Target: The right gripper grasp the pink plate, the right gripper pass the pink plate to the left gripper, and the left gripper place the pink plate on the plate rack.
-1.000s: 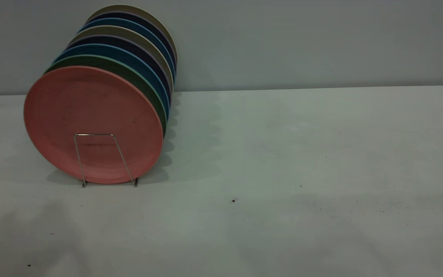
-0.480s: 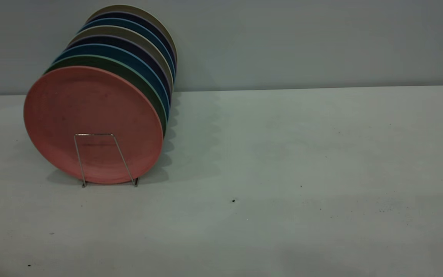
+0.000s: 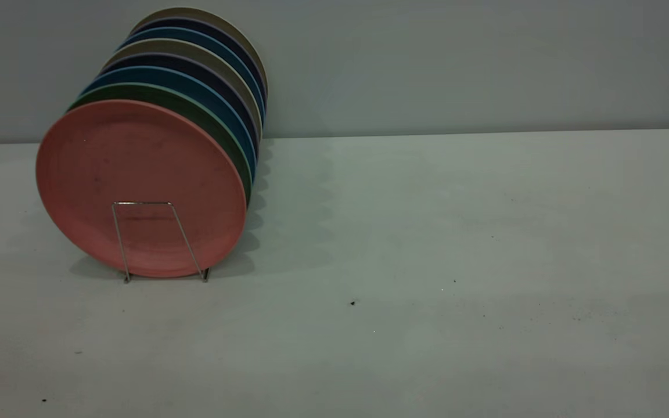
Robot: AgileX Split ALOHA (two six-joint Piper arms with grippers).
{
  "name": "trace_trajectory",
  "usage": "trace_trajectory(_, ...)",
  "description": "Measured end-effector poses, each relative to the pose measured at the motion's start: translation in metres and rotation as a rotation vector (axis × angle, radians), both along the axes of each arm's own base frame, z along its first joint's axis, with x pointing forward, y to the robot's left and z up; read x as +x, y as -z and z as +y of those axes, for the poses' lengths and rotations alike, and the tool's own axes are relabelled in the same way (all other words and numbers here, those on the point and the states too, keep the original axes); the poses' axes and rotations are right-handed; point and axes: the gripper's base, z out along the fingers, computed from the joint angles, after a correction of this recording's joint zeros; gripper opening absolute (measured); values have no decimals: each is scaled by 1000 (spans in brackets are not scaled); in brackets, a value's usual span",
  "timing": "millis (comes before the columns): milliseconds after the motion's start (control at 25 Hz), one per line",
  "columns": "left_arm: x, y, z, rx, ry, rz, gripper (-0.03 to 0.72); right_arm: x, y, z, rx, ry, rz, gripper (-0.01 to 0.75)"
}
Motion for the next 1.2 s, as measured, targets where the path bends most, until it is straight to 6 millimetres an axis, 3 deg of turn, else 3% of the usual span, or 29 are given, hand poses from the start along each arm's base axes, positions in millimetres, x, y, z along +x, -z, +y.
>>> trace_trajectory(160, -18, 21, 6, 37, -42, -28, 387, -1, 0, 3, 33, -11, 6, 446)
trace_trajectory(680, -53, 14, 9, 6, -55, -293, 387, -2, -1, 3, 41, -14, -4, 446)
trace_trajectory(1000, -63, 13, 10, -3, -56, -359, 387, -34, -3, -1, 66, 92, -235, 446)
trace_trajectory(1200, -68, 13, 10, 1, -100, -395, 387, -34, -2, -1, 58, 172, -240, 446)
